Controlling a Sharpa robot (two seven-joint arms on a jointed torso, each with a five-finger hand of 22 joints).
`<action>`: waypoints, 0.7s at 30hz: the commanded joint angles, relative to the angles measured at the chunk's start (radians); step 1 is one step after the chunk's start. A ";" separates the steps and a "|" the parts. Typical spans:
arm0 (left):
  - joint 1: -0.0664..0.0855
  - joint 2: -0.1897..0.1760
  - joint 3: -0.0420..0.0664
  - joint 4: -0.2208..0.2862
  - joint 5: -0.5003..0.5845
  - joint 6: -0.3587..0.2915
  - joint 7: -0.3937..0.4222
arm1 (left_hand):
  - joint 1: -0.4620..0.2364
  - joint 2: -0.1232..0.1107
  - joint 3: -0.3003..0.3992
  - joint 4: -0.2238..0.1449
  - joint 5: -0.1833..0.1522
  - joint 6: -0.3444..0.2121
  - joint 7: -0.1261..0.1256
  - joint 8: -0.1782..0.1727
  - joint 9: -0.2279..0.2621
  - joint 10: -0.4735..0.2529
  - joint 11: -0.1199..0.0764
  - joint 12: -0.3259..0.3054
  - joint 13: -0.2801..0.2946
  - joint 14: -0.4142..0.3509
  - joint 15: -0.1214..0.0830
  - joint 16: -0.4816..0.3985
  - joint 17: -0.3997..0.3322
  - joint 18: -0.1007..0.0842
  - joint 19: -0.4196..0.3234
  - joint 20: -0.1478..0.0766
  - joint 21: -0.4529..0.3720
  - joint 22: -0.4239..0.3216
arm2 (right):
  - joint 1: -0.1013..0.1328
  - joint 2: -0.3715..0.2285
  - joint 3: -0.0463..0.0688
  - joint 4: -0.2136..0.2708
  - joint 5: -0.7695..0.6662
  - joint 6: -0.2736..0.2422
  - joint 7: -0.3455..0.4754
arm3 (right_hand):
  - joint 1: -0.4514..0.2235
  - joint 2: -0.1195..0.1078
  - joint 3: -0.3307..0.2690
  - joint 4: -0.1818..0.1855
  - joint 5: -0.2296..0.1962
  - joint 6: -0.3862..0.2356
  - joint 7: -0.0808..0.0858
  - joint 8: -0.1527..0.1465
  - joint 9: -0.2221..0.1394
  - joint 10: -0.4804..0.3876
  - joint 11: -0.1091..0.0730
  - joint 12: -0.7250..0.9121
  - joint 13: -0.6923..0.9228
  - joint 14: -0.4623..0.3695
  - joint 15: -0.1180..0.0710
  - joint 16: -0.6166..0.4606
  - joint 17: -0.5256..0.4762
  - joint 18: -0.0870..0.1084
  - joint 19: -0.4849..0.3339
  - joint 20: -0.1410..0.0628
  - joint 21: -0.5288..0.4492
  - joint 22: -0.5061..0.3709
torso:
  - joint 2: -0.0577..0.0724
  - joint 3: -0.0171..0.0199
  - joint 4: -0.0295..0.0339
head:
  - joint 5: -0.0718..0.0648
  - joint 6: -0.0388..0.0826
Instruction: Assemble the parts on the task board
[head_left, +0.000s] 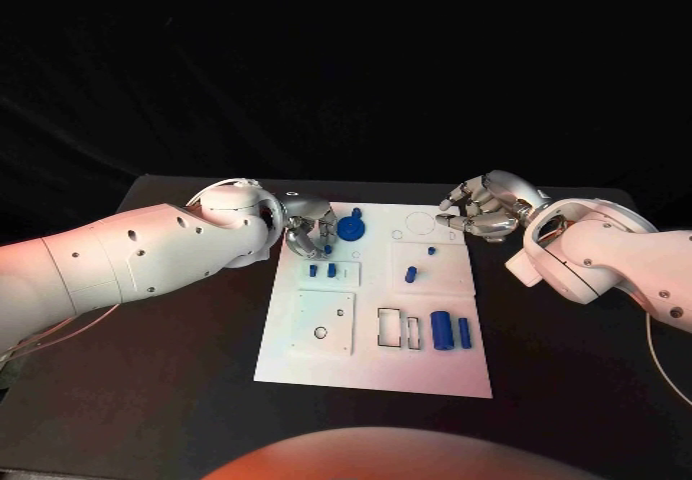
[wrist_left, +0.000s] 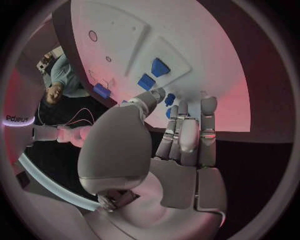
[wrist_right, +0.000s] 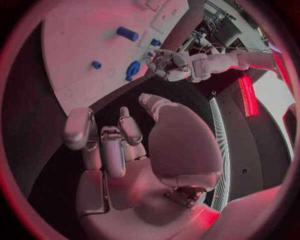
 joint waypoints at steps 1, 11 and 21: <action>0.000 -0.012 0.002 0.006 0.134 -0.045 0.053 | -0.024 -0.005 -0.024 0.008 0.016 -0.009 -0.006 0.002 -0.002 -0.031 0.004 -0.006 -0.004 -0.010 0.008 0.006 -0.008 -0.003 -0.004 0.006 -0.017 -0.002 | -0.001 -0.001 0.000 -0.004 -0.007 0.003 0.014 | 0.008 0.002 0.007 0.006 0.000 -0.005 -0.002 0.008 0.003 -0.079 -0.001 -0.083 -0.103 0.070 -0.010 -0.017 0.148 0.015 -0.018 -0.002 -0.028 -0.019 | -0.001 -0.0006 0.0008 | -0.003 0.002; 0.002 -0.083 0.022 0.032 0.594 -0.173 0.132 | -0.013 0.045 -0.167 0.070 0.036 -0.063 0.041 0.029 -0.011 -0.126 0.029 -0.008 -0.033 -0.104 0.029 -0.061 -0.208 0.019 -0.063 0.028 -0.163 -0.057 | -0.001 -0.003 0.000 -0.035 -0.176 0.104 0.060 | 0.073 -0.040 0.082 -0.043 -0.120 0.064 0.005 -0.005 -0.013 -0.336 0.014 -0.600 -0.587 -0.003 0.005 -0.125 -0.036 0.048 -0.124 0.008 -0.215 -0.143 | -0.002 0.0004 0.0002 | -0.012 0.012; 0.003 -0.143 0.027 0.070 1.153 -0.162 0.261 | 0.035 0.091 -0.102 0.097 0.077 -0.070 0.020 0.105 -0.009 0.005 -0.002 0.060 -0.041 -0.251 0.000 -0.266 -0.531 0.021 -0.068 0.003 -0.269 -0.124 | -0.002 0.007 -0.001 -0.034 -0.611 0.228 -0.045 | 0.113 -0.053 0.126 -0.124 -0.113 0.164 0.013 -0.069 -0.043 -0.305 0.040 -0.894 -0.847 -0.002 0.023 -0.127 -0.058 0.042 -0.100 0.027 -0.188 -0.104 | 0.001 -0.0014 0.0011 | -0.053 0.020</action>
